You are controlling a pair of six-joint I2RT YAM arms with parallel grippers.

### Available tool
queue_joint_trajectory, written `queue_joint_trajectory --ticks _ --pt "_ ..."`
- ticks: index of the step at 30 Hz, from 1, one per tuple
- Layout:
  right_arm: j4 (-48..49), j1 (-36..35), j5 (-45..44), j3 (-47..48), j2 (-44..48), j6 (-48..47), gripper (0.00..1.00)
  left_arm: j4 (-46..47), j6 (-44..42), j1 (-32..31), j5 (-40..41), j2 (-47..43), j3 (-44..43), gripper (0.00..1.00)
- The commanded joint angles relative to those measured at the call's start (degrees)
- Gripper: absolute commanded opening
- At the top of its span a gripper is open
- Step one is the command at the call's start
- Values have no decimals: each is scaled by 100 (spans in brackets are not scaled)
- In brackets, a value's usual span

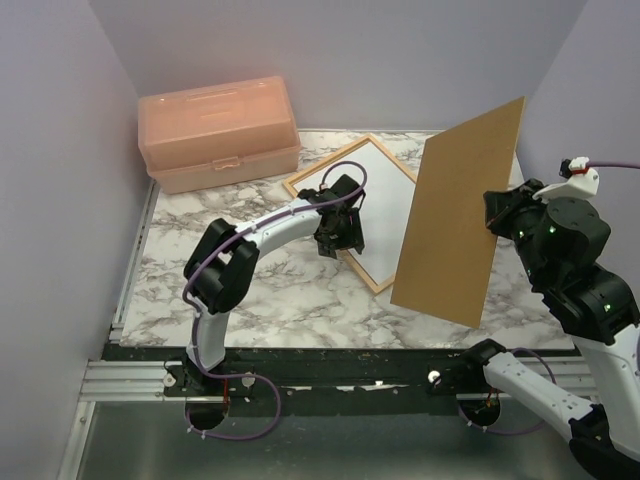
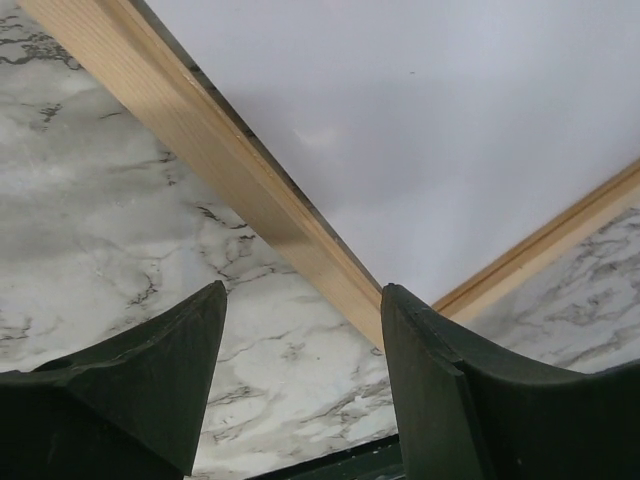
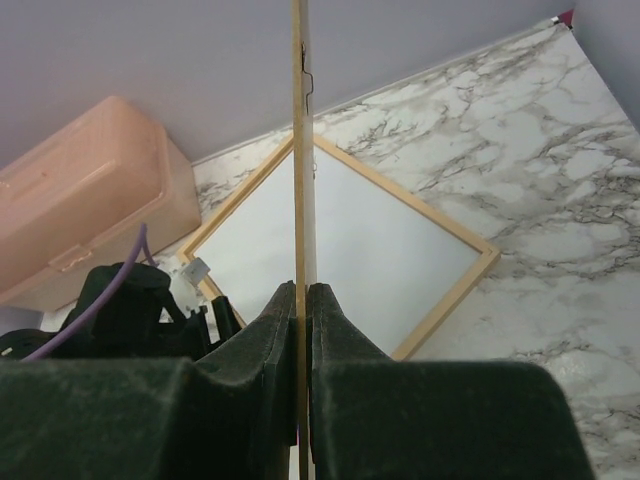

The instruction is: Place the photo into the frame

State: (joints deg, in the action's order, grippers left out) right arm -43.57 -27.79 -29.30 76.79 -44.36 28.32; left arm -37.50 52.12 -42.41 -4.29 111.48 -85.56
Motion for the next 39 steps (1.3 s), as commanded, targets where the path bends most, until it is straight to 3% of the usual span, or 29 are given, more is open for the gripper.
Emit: queue_joint_trajectory --ticks 1,11,18,28,32,39 --pt "244 -16 -184 73 110 214 1 -893 -154 -57 692 440 -517 64" --pt "181 -16 -159 166 65 273 1 -842 -205 -57 530 1030 -728 62" --pt "129 -15 -156 200 81 336 1 -801 -406 -57 532 1037 -583 35" --pt "297 -16 191 -34 8 488 1 -725 -1264 -57 1051 172 378 5" --pt "410 -16 367 -171 -44 586 1 -671 -1364 -47 1029 -170 818 0" --pt "510 -11 608 -264 -155 685 1 -262 -1488 -56 909 -703 2020 0"
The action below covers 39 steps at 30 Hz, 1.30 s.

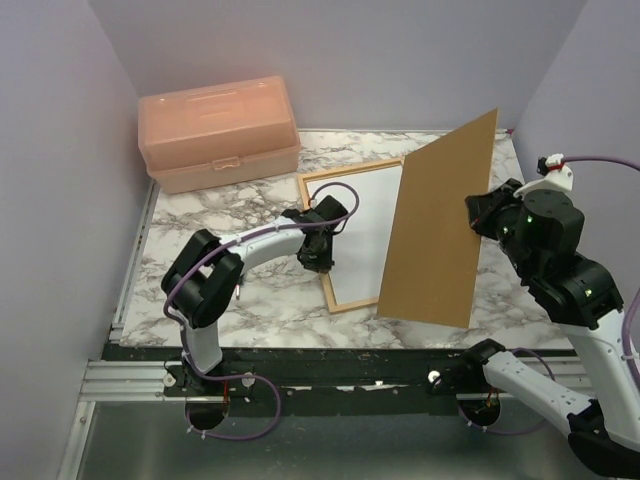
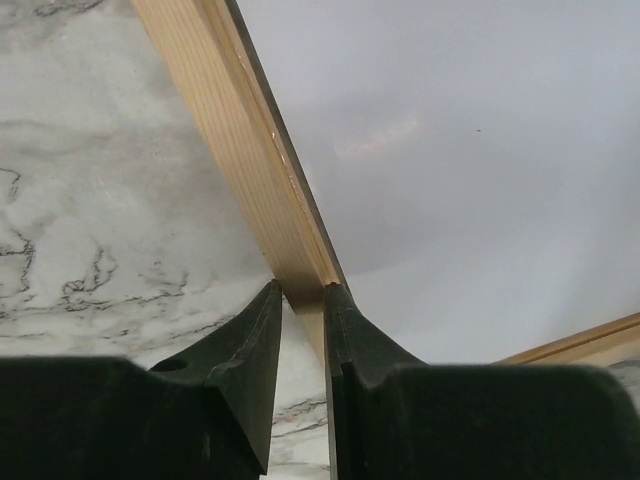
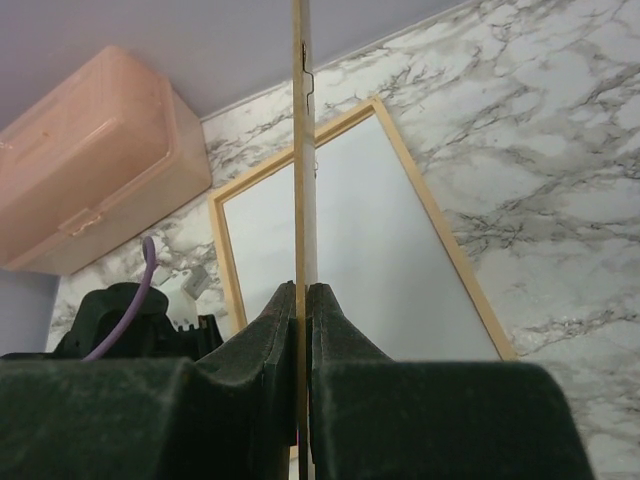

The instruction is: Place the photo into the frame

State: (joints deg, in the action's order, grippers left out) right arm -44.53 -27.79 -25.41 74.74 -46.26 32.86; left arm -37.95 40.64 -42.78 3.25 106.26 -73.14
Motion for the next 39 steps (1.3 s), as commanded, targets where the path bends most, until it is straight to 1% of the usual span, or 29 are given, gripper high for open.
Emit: queue_joint_trajectory --ticks 1,6,7,8,10,11,12,13,14,16,19,21,22,25,27,29,34,39 --pt "633 -11 245 -94 29 252 1 -188 -361 -24 167 -267 951 0" --pt "716 -15 366 -212 -6 307 1 128 -366 -81 147 -909 1899 0" --pt "729 -16 391 -238 -18 324 1 184 -321 -81 106 -1041 2090 1" --pt "758 -16 420 -270 -21 327 1 219 -262 -81 76 -1191 2219 5" --pt "788 -15 460 -325 -30 361 1 335 -119 -81 -53 -1468 2445 24" --pt "812 -15 492 -343 -37 381 1 418 -43 -81 -119 -1581 2539 37" --pt "828 -11 527 -363 -48 382 0 505 29 -81 -219 -1680 2614 47" --pt "849 -15 541 -375 -50 394 1 621 97 -81 -294 -1748 2668 53" --pt "849 -14 558 -375 -61 399 1 700 148 -81 -318 -1774 2710 57" --pt "851 -16 588 -365 -84 403 1 831 245 -81 -481 -1743 2748 58" --pt "850 -16 618 -360 -72 400 1 891 293 -95 -448 -1569 2783 56" --pt "830 -14 612 -364 -47 403 1 915 288 -106 -403 -1466 2804 52" --pt "826 -16 609 -370 -37 397 1 913 282 -124 -374 -1431 2822 48" --pt "803 -15 588 -381 -10 388 1 872 221 -189 -369 -1422 2873 30" --pt "796 -16 566 -381 1 380 1 860 183 -228 -203 -1505 2931 18" --pt "796 -16 566 -397 12 384 1 861 154 -276 -176 -1608 2995 13" --pt "830 -15 665 -434 -54 389 1 885 69 -477 -88 -1875 3132 4" --pt "875 -16 774 -484 -135 402 1 745 306 -531 -35 -1983 3270 3"
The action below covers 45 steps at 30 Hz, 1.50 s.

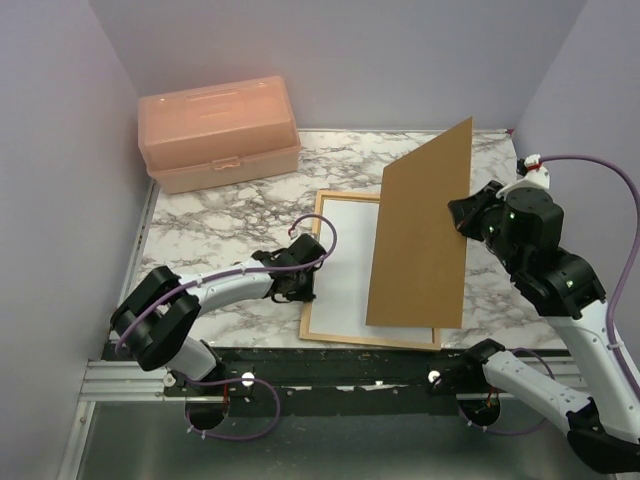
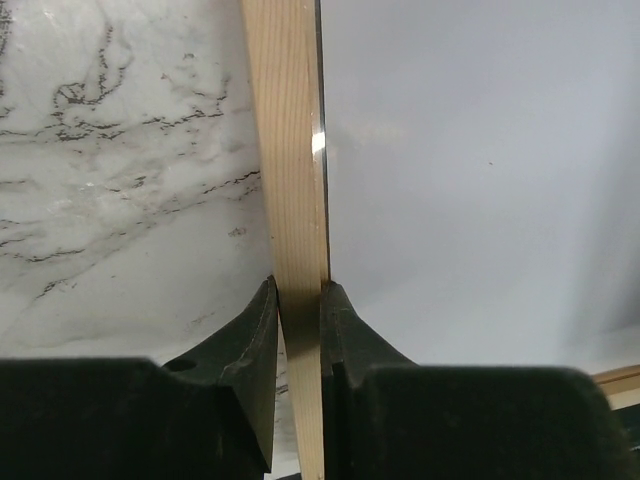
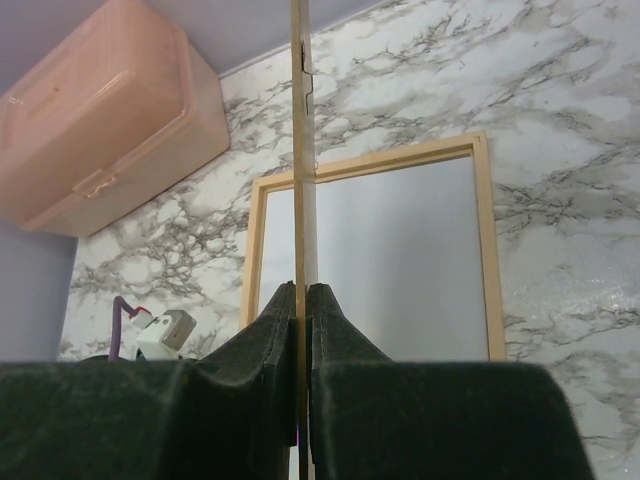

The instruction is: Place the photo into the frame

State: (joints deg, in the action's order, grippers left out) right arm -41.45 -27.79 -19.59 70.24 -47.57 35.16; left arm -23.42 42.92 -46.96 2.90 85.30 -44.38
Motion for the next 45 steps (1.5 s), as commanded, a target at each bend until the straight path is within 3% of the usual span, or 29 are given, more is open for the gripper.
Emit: queue_joint_trajectory --ticks 1,17,20,23,24,25,27,28,30,36,45 --pt "575 -15 207 -49 -4 179 1 -744 191 -115 11 93 422 3" --pt "658 -16 545 -162 -164 290 1 -998 1081 -138 172 -435 868 0" --pt "317 -15 644 32 -439 292 1 -852 1255 -184 98 -470 1074 0" --pt "-90 -14 770 340 -872 190 1 -896 1308 -191 140 -549 1142 15" --pt "-170 -16 842 418 -1000 137 1 -909 1284 -191 166 -614 1150 27" --pt "-258 -16 934 504 -1138 79 1 -963 1281 -191 214 -718 1146 45" --pt "-410 -14 1105 637 -1361 10 1 -1066 1216 -195 272 -1003 1091 67" --pt "-479 -16 1189 701 -1479 -9 1 -1170 1183 -191 281 -1136 1047 77" --pt "-634 -15 1424 830 -1674 -59 1 -1378 1064 -191 238 -1418 897 87" --pt "-1229 -16 1798 1221 -2102 -226 1 -1692 958 -186 -55 -2438 615 92" --pt "-1463 -14 1517 1446 -2002 -279 1 -1520 912 -176 -661 -3683 588 98"
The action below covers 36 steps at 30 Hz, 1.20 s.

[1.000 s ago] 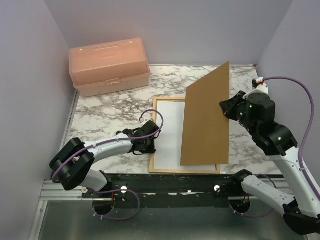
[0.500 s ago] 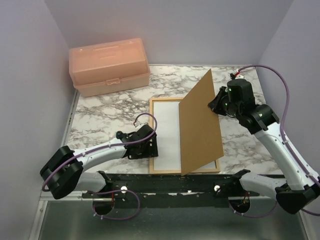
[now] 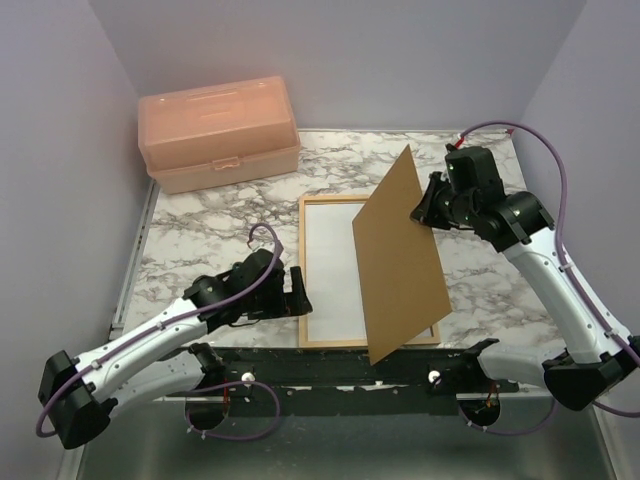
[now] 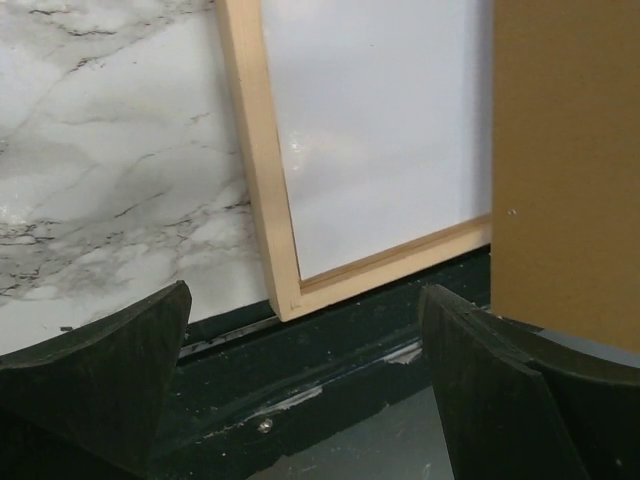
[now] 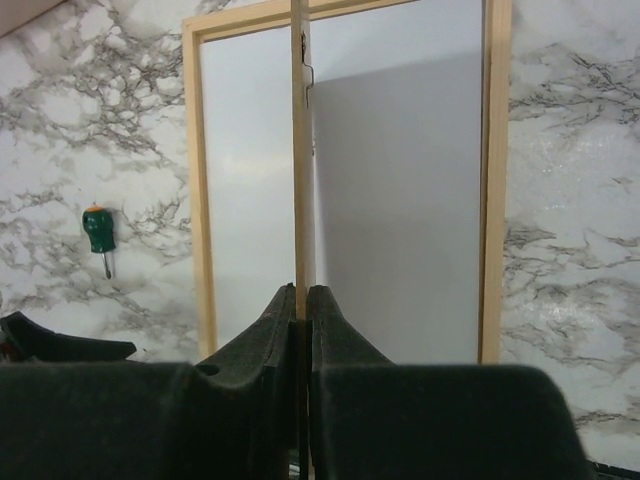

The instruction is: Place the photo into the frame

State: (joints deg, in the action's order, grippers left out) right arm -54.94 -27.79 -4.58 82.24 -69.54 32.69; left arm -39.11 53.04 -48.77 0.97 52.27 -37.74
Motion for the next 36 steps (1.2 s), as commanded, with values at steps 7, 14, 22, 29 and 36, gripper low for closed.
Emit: queue_joint_trajectory --ticks 7,14,22,29,36 --pt "-263 -18 -403 74 -1 -132 1 632 -102 33 -1015 -767 -155 99" --pt "-238 -24 -351 337 -381 -133 1 1129 -12 335 -1520 -420 -852 98" --pt "-989 -168 -636 1450 -975 -106 1 425 -150 885 -1434 362 -2554 99" --pt "-1574 -665 -1362 2172 -1492 84 1 712 41 1156 -1541 384 -2348 98" --pt "-2088 -1677 -2379 2545 -2147 474 1 841 -61 1269 -1924 568 -2162 98"
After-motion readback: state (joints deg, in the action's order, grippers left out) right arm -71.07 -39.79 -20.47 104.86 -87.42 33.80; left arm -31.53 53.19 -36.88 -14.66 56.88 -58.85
